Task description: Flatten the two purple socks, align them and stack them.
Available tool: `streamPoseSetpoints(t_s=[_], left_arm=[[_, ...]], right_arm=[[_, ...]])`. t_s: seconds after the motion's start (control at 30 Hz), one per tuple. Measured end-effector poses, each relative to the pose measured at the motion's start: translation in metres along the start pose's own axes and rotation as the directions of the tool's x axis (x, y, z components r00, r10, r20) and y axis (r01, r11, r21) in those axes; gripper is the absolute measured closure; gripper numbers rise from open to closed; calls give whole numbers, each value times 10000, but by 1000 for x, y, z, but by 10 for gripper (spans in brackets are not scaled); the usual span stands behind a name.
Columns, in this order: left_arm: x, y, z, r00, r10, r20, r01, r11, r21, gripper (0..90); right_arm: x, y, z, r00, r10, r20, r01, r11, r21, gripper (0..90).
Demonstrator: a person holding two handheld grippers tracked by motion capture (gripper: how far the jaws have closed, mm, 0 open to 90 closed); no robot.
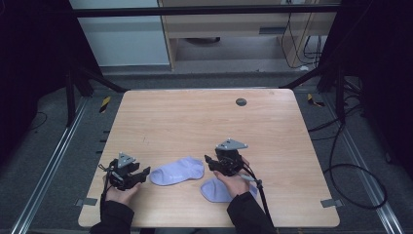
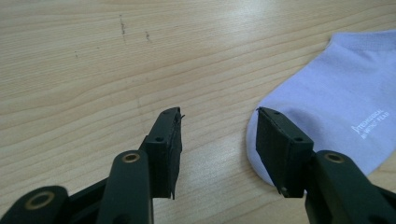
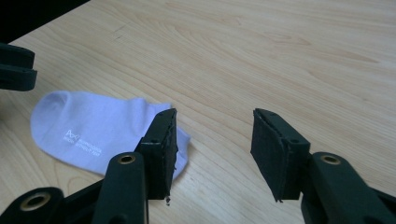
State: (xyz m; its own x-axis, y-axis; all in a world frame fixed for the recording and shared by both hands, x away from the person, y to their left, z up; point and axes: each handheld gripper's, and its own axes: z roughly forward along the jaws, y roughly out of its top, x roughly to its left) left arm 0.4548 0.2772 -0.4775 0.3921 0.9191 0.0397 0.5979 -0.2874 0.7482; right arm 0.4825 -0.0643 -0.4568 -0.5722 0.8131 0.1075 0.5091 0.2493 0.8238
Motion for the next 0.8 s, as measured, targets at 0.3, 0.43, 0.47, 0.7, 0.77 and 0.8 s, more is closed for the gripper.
streamPoseSetpoints(t_s=[0.3, 0.43, 0.47, 0.7, 0.77, 0.8], left_arm=[[-3, -1, 12, 9994, 262, 205, -267, 9993, 258, 543], [-5, -2, 15, 9986, 323, 413, -338, 9987, 369, 575], [-5, -2, 15, 9983, 323, 480, -343, 9986, 407, 587], [-11, -2, 18, 9966, 312, 762, -354, 9979, 543, 638], [-12, -2, 19, 9963, 330, 791, -381, 9972, 642, 667], [-12, -2, 19, 9961, 323, 816, -380, 9969, 686, 683]], right_arm=[[11, -7, 39, 9996, -214, 171, 201, 9969, 760, 532], [13, -10, 50, 9992, -369, 162, 349, 9935, 1080, 553], [15, -11, 52, 9992, -370, 156, 350, 9929, 1136, 559], [18, -15, 58, 9987, -474, 185, 441, 9875, 1511, 641], [19, -16, 59, 9984, -532, 176, 498, 9863, 1575, 674], [20, -16, 59, 9986, -503, 181, 468, 9863, 1584, 695]])
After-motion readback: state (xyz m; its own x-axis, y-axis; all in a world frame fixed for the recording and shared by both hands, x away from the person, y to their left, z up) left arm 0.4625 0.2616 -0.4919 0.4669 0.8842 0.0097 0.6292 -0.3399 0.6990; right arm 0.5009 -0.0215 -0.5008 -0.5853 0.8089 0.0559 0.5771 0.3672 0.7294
